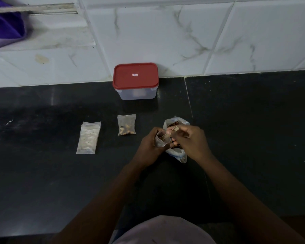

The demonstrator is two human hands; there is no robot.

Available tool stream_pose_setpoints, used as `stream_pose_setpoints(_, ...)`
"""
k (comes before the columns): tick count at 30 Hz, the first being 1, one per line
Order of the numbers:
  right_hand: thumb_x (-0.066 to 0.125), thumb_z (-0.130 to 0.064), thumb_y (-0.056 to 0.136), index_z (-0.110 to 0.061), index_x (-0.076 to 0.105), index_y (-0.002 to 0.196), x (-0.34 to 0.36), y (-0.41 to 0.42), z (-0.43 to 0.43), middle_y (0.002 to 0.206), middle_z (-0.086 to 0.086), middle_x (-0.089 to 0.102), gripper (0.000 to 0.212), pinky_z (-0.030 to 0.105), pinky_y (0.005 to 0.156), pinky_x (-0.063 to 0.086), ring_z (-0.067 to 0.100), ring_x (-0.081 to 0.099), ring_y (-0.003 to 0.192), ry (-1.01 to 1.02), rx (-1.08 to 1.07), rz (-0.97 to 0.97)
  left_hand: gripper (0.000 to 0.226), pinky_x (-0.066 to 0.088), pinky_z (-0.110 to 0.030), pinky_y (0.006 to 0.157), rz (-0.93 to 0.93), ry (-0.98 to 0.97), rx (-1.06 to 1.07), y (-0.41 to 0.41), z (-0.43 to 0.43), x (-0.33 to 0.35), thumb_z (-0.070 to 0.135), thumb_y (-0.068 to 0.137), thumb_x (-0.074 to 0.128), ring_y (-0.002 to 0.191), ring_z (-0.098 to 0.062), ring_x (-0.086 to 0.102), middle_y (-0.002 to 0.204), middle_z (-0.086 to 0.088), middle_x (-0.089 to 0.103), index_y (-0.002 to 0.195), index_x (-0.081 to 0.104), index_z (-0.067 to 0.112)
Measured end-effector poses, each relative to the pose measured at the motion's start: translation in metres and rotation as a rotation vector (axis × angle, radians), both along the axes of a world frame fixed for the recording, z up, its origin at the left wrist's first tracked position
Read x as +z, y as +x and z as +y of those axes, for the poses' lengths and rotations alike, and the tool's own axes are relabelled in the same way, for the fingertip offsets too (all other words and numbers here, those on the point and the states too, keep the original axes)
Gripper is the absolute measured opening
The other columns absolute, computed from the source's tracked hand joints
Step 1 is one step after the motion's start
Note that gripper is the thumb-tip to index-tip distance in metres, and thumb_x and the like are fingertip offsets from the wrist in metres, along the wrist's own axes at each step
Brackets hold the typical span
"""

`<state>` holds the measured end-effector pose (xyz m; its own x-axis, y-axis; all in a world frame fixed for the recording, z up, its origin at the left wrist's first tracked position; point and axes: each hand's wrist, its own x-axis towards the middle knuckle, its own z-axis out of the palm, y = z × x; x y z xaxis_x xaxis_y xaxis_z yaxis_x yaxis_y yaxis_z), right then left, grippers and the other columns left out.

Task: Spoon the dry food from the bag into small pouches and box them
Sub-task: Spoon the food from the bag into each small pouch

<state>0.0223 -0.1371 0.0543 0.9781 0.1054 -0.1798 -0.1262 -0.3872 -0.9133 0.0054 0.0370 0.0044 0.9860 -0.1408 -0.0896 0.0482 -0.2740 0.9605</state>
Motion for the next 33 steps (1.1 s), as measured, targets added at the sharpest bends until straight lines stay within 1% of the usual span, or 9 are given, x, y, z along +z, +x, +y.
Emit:
stream_pose_setpoints(4, 0.076, -0.014, 0.092, -0.021, 0.08, 0.109, 0.004, -0.002, -0.01, 0.109, -0.007, 0.076, 0.018, 0.03, 0.094, 0.057, 0.003, 0.069, 0.105, -0.067, 0.233, -0.254, 0.033, 0.055, -0.04, 0.092, -0.017, -0.036, 0.002, 0.002, 0.002, 0.001, 0.016, 0.085, 0.082, 0.106, -0.016, 0.067, 0.108, 0.003, 0.07, 0.11, 0.061, 0.015)
stream_pose_setpoints(8, 0.076, -0.009, 0.091, -0.016, 0.08, 0.109, 0.01, -0.001, -0.021, 0.106, -0.007, 0.075, 0.02, 0.024, 0.088, 0.056, 0.005, 0.07, 0.102, -0.034, 0.233, -0.368, 0.035, 0.057, -0.051, 0.091, 0.025, -0.076, 0.033, 0.006, 0.008, -0.001, 0.017, 0.082, 0.083, 0.103, -0.027, 0.068, 0.106, -0.007, 0.07, 0.109, 0.06, 0.016)
stream_pose_setpoints(10, 0.077, -0.012, 0.09, -0.015, 0.08, 0.108, 0.01, 0.001, -0.025, 0.106, -0.007, 0.076, 0.018, 0.029, 0.087, 0.058, 0.01, 0.072, 0.102, 0.019, 0.188, -0.375, 0.036, 0.058, -0.051, 0.088, 0.041, -0.071, 0.035, 0.008, 0.01, -0.004, 0.021, 0.08, 0.084, 0.101, -0.027, 0.068, 0.105, -0.007, 0.069, 0.107, 0.06, 0.018)
stream_pose_setpoints(12, 0.076, -0.016, 0.09, -0.013, 0.079, 0.107, 0.01, 0.002, -0.028, 0.105, -0.004, 0.076, 0.018, 0.033, 0.085, 0.059, 0.014, 0.073, 0.101, 0.096, 0.139, -0.361, 0.034, 0.058, -0.044, 0.086, 0.061, -0.062, 0.045, 0.008, 0.011, -0.005, 0.016, 0.082, 0.083, 0.1, -0.022, 0.068, 0.104, -0.003, 0.069, 0.107, 0.06, 0.018)
stream_pose_setpoints(16, 0.07, -0.011, 0.094, -0.013, 0.077, 0.107, 0.01, 0.002, -0.031, 0.098, -0.002, 0.077, 0.015, 0.023, 0.075, 0.057, 0.008, 0.071, 0.085, 0.264, -0.035, -0.247, 0.036, 0.058, -0.039, 0.085, 0.093, -0.068, 0.051, 0.007, 0.012, -0.009, 0.013, 0.082, 0.083, 0.101, -0.019, 0.068, 0.103, 0.0, 0.07, 0.107, 0.059, 0.019)
stream_pose_setpoints(19, 0.068, -0.013, 0.097, -0.013, 0.077, 0.107, 0.003, 0.005, -0.035, 0.091, -0.001, 0.078, 0.014, 0.024, 0.069, 0.059, 0.01, 0.072, 0.083, 0.308, -0.268, -0.16, 0.038, 0.058, -0.039, 0.087, 0.084, -0.035, 0.045, 0.005, 0.013, -0.011, 0.016, 0.081, 0.084, 0.099, -0.017, 0.068, 0.103, 0.002, 0.068, 0.108, 0.058, 0.021)
stream_pose_setpoints(24, 0.071, -0.021, 0.096, -0.018, 0.078, 0.108, -0.016, 0.009, -0.044, 0.092, -0.009, 0.078, 0.014, 0.026, 0.075, 0.061, 0.006, 0.074, 0.088, 0.064, -0.332, -0.187, 0.043, 0.058, -0.039, 0.091, 0.139, 0.027, 0.047, 0.0, 0.016, -0.016, 0.018, 0.081, 0.084, 0.102, -0.007, 0.067, 0.109, 0.007, 0.068, 0.114, 0.057, 0.024)
stream_pose_setpoints(29, 0.073, -0.016, 0.093, -0.012, 0.077, 0.108, -0.022, 0.005, -0.04, 0.094, -0.005, 0.073, 0.016, 0.006, 0.073, 0.048, -0.002, 0.068, 0.085, -0.216, -0.25, -0.399, 0.05, 0.057, -0.028, 0.089, 0.184, 0.059, 0.072, -0.007, 0.016, -0.018, 0.027, 0.079, 0.087, 0.106, -0.003, 0.065, 0.115, 0.011, 0.067, 0.12, 0.058, 0.028)
stream_pose_setpoints(33, 0.072, -0.013, 0.094, -0.01, 0.077, 0.11, -0.028, 0.002, -0.038, 0.099, 0.0, 0.073, 0.017, 0.009, 0.079, 0.05, -0.001, 0.066, 0.088, -0.305, -0.158, -0.474, 0.047, 0.052, -0.018, 0.083, 0.208, 0.087, 0.054, -0.008, 0.017, -0.015, 0.029, 0.08, 0.085, 0.107, -0.002, 0.063, 0.114, 0.014, 0.065, 0.119, 0.058, 0.028)
